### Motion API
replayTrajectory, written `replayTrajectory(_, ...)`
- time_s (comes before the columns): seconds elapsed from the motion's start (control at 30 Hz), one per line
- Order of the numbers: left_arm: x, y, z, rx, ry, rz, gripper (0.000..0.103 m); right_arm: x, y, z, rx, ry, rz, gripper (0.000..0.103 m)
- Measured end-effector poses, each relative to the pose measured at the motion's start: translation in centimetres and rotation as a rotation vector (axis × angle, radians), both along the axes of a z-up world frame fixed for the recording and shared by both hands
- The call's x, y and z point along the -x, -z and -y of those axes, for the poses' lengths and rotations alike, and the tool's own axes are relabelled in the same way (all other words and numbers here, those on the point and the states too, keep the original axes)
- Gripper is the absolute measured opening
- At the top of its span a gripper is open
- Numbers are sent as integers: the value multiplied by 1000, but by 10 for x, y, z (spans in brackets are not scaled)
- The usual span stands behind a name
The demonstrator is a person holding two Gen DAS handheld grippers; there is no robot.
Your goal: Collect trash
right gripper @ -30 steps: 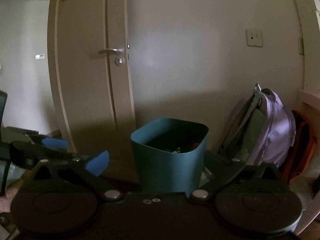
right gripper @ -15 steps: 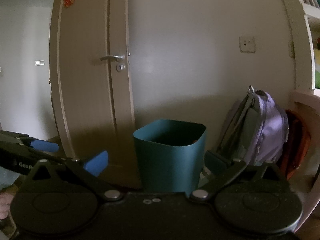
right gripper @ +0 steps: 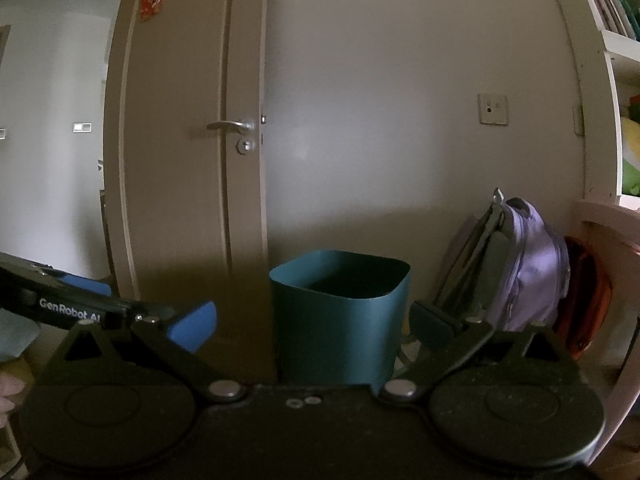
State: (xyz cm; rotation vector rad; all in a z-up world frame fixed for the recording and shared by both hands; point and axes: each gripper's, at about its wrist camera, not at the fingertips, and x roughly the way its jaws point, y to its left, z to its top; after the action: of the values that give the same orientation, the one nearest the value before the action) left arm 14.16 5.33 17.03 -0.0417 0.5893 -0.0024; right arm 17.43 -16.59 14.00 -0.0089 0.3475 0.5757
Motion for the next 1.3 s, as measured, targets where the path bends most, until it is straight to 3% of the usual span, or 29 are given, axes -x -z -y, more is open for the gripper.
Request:
replayTrajectory(0.67, 17, -13, 11, -49, 21, 82, 102, 9, -10, 4, -33, 22, 34, 103)
replayTrajectory(1.3, 15, -11, 11, -43, 25, 78, 102, 11, -11, 4, -36, 19, 24, 103)
